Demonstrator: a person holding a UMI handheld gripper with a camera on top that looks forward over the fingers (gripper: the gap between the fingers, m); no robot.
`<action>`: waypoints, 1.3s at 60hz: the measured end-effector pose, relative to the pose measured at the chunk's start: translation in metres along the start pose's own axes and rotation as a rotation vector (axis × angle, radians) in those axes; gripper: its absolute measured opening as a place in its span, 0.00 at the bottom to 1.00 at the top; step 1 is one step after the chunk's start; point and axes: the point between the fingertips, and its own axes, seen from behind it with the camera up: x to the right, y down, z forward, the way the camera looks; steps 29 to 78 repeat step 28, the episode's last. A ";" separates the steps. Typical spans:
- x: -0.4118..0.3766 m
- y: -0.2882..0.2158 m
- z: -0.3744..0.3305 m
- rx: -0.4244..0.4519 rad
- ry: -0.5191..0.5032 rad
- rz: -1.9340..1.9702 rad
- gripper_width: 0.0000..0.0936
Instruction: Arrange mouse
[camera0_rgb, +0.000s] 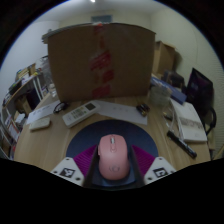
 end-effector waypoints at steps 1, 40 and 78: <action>0.001 0.002 -0.003 -0.019 0.005 0.014 0.80; -0.065 -0.011 -0.221 0.028 0.104 0.233 0.88; -0.065 -0.011 -0.221 0.028 0.104 0.233 0.88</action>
